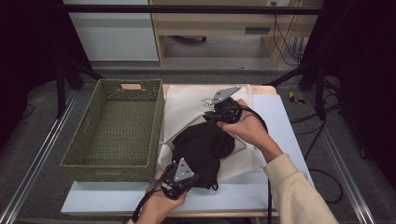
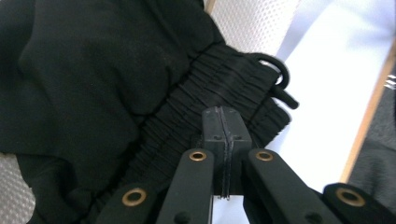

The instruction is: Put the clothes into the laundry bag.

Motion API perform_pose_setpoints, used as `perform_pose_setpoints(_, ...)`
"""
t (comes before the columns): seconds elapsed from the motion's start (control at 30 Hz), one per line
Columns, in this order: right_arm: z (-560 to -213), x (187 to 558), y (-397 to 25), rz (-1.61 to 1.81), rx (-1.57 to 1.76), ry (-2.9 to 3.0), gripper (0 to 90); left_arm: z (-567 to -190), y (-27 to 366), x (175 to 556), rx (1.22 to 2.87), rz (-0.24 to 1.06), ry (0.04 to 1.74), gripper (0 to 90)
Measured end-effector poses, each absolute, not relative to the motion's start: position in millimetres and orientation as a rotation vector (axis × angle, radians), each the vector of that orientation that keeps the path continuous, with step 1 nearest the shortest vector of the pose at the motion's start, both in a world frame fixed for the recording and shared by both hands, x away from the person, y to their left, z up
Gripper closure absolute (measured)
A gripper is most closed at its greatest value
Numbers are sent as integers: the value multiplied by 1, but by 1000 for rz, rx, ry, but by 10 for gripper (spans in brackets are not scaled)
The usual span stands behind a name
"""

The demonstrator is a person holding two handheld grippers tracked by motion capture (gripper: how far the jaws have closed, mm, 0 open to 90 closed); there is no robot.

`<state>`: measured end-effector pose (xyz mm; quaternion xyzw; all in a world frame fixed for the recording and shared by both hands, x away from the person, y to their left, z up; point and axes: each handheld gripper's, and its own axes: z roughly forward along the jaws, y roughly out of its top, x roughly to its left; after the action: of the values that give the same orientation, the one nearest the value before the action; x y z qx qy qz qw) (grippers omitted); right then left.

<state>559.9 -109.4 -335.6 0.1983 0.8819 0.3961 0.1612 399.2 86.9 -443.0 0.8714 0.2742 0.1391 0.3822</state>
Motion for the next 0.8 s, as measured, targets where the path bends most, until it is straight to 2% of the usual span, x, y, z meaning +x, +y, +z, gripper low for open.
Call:
perform_pose_setpoints(0.3, -338, 560, -109, 1128, 566, 2529, 867, -456, 77, 413, 2272, 404, 709, 898)
perform_pose_setpoints(0.8, -339, 561, -108, 1126, 562, 2535, 868, -458, 75, 427, 2255, 412, 738, 898)
